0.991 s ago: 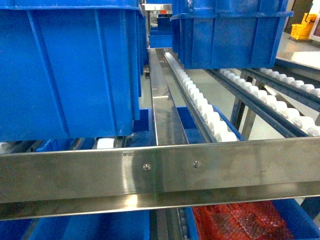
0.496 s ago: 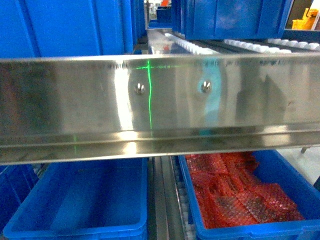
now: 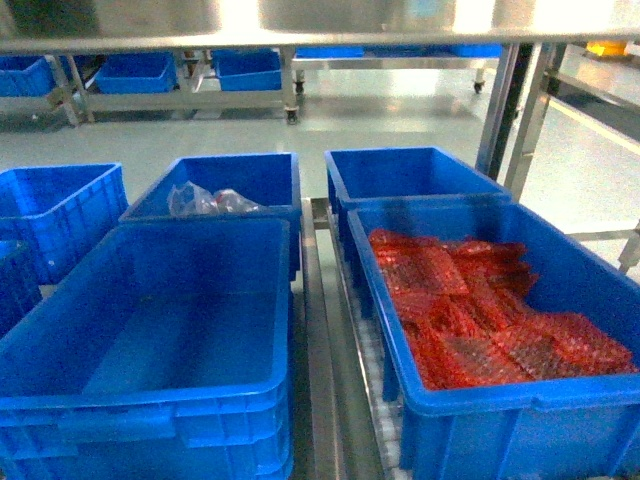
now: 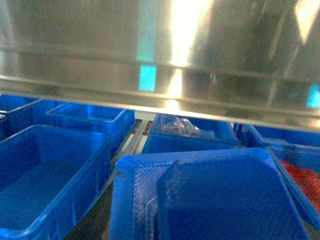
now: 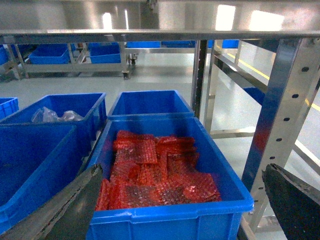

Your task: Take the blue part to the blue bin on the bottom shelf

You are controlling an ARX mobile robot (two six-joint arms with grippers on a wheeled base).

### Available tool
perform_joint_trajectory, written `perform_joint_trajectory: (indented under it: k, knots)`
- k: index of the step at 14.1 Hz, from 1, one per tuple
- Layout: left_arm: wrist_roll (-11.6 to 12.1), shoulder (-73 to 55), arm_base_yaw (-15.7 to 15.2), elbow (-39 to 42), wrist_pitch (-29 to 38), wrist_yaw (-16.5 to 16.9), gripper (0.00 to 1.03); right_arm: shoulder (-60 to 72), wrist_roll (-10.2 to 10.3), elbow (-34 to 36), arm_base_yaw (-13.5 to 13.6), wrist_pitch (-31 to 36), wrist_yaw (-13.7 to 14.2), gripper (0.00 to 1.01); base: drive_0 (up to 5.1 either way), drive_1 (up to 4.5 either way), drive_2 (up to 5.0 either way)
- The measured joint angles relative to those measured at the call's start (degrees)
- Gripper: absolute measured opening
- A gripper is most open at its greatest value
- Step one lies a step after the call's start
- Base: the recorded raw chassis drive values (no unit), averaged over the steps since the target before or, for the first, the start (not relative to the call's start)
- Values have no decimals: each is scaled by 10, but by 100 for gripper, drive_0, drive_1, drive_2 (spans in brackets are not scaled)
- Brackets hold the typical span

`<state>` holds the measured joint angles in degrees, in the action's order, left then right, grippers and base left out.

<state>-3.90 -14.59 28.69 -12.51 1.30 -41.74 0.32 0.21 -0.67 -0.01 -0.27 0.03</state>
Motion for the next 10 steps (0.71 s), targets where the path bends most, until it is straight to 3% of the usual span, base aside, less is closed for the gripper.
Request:
perform_joint_trajectory:
  k: [10]
  knots:
    - [0,0,0,0,-1,0,44,0,0,0,0,-1,0,98,0,0,0]
